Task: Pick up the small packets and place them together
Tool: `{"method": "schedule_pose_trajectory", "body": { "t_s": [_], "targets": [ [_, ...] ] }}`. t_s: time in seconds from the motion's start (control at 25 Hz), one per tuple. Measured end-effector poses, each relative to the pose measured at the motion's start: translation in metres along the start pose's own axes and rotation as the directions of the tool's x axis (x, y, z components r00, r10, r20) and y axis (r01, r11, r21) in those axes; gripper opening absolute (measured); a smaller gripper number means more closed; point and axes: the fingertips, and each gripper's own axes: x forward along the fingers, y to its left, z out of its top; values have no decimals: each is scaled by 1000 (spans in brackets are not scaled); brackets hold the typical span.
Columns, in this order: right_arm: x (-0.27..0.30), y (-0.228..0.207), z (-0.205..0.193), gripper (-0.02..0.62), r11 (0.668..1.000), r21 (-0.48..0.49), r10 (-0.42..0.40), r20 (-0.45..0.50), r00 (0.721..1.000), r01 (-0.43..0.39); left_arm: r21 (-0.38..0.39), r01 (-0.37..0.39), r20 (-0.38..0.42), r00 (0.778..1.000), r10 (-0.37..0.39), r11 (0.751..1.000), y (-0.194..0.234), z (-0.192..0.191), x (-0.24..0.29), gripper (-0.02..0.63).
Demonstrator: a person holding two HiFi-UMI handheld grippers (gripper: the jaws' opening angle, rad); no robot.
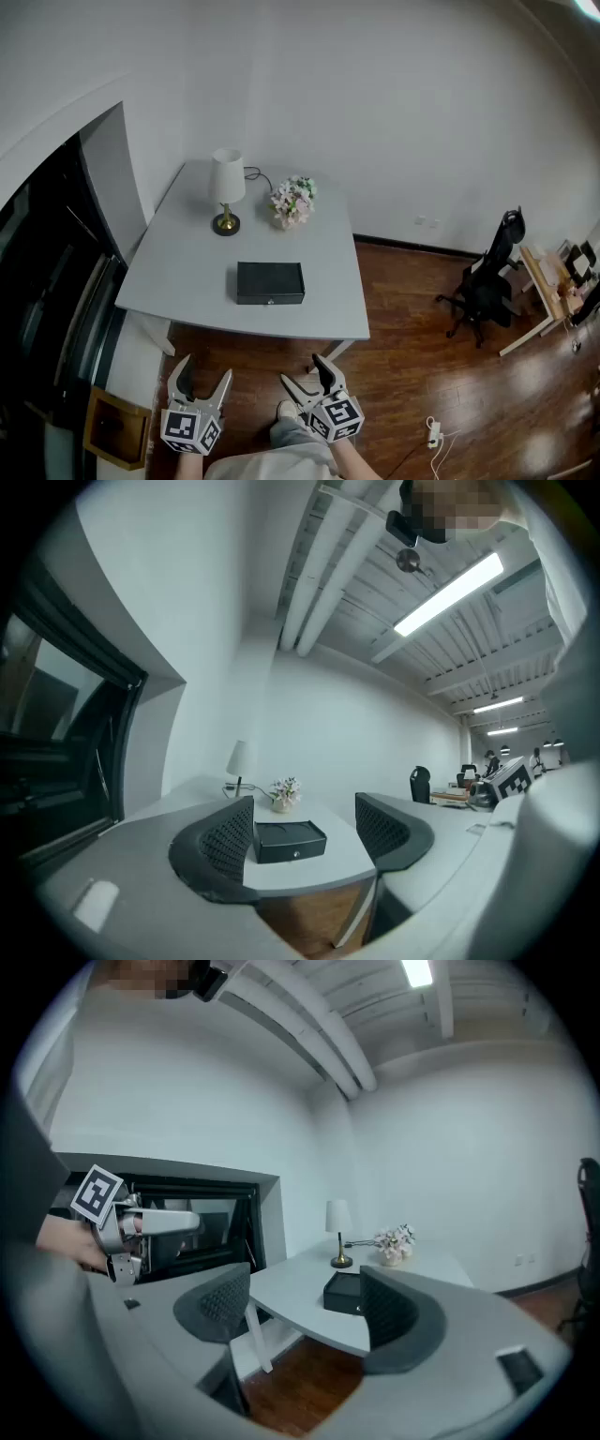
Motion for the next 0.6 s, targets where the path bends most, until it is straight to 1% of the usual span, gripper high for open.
{"method": "schedule_pose_trajectory", "body": {
  "t_s": [0.2,0.24,0.28,0.44,0.52,0.6],
  "targets": [
    [44,-75,9,360,998,48,38,-29,999,-37,12,-10,19,1000,9,1000,-21,14,73,324],
    [54,-89,13,336,997,59,46,-29,999,-44,18,-19,26,999,18,1000,-21,19,88,324],
    [62,-99,15,336,996,69,55,-31,998,-53,22,-31,31,999,31,999,-20,22,102,324],
    [79,-129,10,336,993,88,87,-57,995,-82,21,-73,29,997,72,997,-23,24,138,324],
    [90,-142,3,336,991,108,87,-69,994,-79,19,-68,19,998,67,998,-24,21,154,324],
    [101,-147,-11,336,989,126,96,-99,991,-83,9,-61,8,998,61,998,-21,15,164,324]
  ]
}}
